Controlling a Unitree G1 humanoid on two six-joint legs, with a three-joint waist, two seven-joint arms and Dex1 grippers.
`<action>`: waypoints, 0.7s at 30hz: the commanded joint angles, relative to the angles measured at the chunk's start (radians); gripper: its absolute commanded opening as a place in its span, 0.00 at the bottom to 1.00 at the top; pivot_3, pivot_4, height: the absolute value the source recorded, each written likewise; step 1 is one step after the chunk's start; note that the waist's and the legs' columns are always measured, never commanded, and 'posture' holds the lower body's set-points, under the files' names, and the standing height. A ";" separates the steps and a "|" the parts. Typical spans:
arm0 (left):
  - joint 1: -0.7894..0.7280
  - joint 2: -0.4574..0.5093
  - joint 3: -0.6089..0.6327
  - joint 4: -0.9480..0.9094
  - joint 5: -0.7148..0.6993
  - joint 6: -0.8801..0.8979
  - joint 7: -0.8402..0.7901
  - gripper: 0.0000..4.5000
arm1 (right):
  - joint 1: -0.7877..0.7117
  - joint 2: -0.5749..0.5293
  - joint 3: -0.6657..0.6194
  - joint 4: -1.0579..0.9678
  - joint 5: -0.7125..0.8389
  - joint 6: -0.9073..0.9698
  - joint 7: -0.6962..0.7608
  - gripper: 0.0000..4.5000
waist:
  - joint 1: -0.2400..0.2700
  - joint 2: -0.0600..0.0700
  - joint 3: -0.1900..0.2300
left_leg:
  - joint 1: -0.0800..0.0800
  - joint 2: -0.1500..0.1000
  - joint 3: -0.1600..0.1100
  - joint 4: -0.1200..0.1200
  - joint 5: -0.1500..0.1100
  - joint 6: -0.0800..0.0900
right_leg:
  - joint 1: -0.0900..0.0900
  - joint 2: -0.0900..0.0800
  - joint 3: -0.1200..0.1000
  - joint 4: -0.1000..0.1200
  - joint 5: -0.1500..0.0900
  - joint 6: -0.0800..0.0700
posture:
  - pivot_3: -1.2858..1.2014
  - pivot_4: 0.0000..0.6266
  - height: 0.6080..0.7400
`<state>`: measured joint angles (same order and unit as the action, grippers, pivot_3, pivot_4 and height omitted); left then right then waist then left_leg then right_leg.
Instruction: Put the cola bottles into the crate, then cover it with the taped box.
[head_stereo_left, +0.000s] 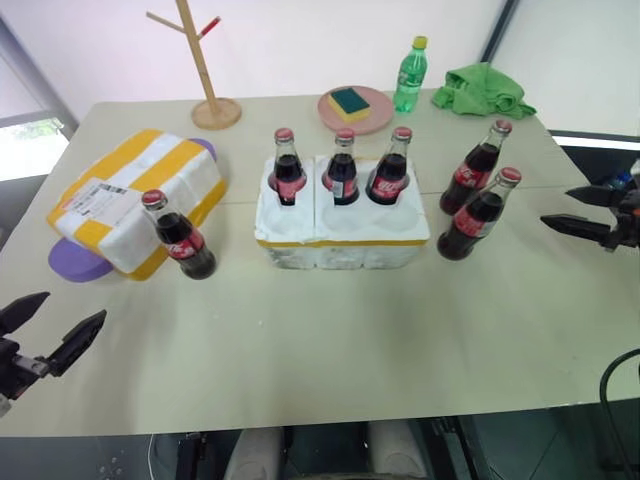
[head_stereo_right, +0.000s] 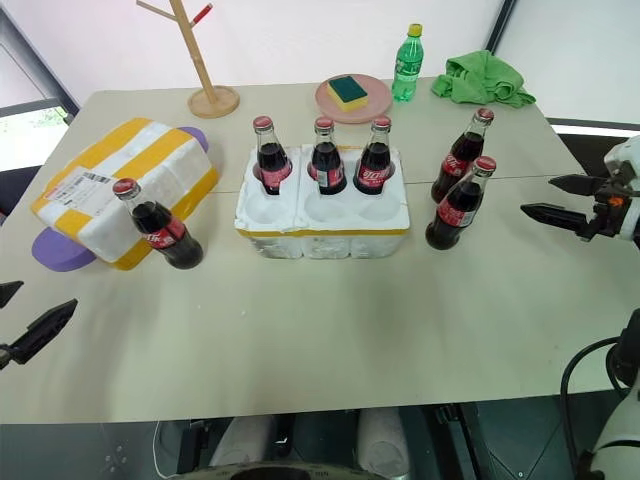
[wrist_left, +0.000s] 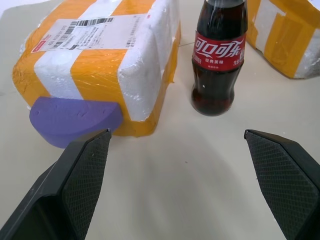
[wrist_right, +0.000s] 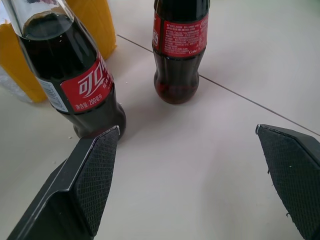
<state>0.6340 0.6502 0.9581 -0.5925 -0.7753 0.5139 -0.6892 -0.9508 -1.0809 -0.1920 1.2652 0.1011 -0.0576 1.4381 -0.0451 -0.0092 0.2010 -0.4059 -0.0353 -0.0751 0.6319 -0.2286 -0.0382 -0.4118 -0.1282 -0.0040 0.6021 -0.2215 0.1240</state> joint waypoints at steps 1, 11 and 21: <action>0.003 -0.010 0.016 -0.027 0.003 -0.013 0.008 0.99 | -0.018 -0.017 -0.021 0.002 0.008 -0.012 -0.001 1.00 | 0.000 0.000 0.000 | 0.000 0.000 0.000 0.000 0.000 0.000 | 0.000 0.000 0.000 0.000 0.000 0.000 | 0.52 0.24 1.00; 0.001 -0.012 0.041 -0.020 -0.042 0.040 0.047 0.99 | -0.027 -0.016 -0.028 0.010 0.017 0.037 0.008 1.00 | 0.000 0.000 0.000 | 0.001 0.000 0.000 0.001 0.000 0.000 | 0.000 0.000 0.001 0.003 0.000 0.000 | 0.52 0.24 1.00; -0.025 -0.007 0.022 -0.048 -0.056 0.046 0.054 0.99 | -0.037 -0.027 -0.037 0.006 0.011 -0.002 -0.033 1.00 | 0.000 0.000 0.000 | 0.004 0.000 0.002 0.003 0.000 0.000 | 0.000 0.000 0.003 0.008 0.000 0.000 | 0.52 0.24 1.00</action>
<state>0.6120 0.6298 0.9633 -0.6102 -0.8112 0.5623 -0.6367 -0.9531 -1.0809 -0.2052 1.2790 0.1018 -0.0501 1.4033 -0.0454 -0.0093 0.2010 -0.4017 -0.0352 -0.0727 0.6350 -0.2285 -0.0382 -0.4114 -0.1282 -0.0010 0.6107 -0.2217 0.1238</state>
